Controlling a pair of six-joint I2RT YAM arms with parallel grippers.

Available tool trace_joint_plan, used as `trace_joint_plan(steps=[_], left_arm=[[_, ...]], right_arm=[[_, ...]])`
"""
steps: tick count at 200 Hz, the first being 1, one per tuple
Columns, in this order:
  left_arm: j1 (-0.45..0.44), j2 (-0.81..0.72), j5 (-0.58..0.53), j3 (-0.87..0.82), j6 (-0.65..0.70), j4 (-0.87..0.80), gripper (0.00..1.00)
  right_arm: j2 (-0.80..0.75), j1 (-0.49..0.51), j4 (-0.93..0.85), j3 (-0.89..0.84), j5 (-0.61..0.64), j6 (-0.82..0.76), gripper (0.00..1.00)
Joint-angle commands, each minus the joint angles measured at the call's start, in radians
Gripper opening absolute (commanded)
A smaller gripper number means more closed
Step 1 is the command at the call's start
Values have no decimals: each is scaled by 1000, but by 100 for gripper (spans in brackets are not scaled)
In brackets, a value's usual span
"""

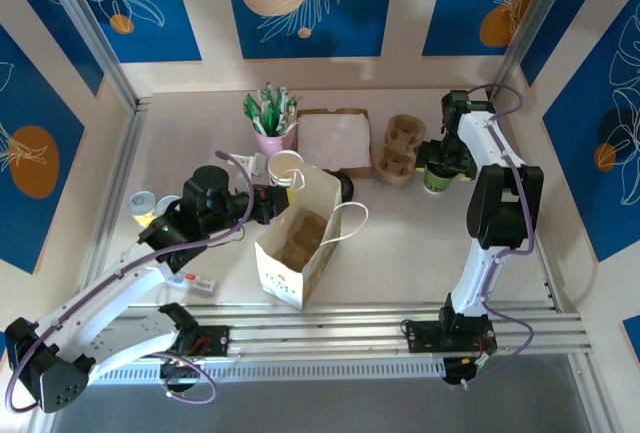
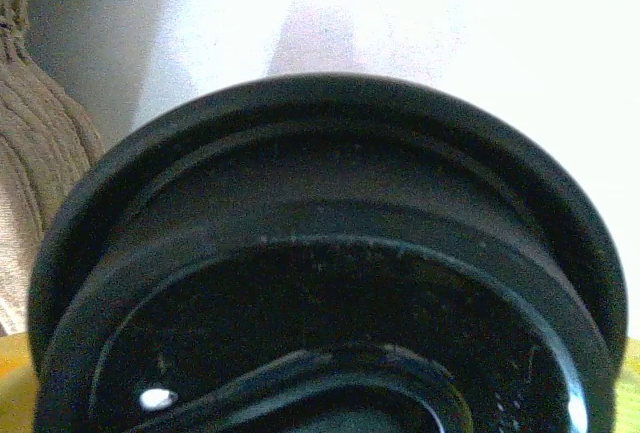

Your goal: Pack the takeout coffee

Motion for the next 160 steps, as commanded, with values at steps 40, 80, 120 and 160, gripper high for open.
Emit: trace_joint_plan(steps=[40,80,120,160], left_arm=[[12,5,-40,-23,-63,69,0],[12,6,-115,-42,-142,134,0],[13,4,-174,-78,-246,220,0],[12,17,-195,-88,-319,276,0]], right_arm=[[11,-5,-18,36,23,-2,93],[14,-5,-15,31,11,-1,84],[-15,5,-19,37,21,0,80],[-62,23,-21,23,52,5,79]])
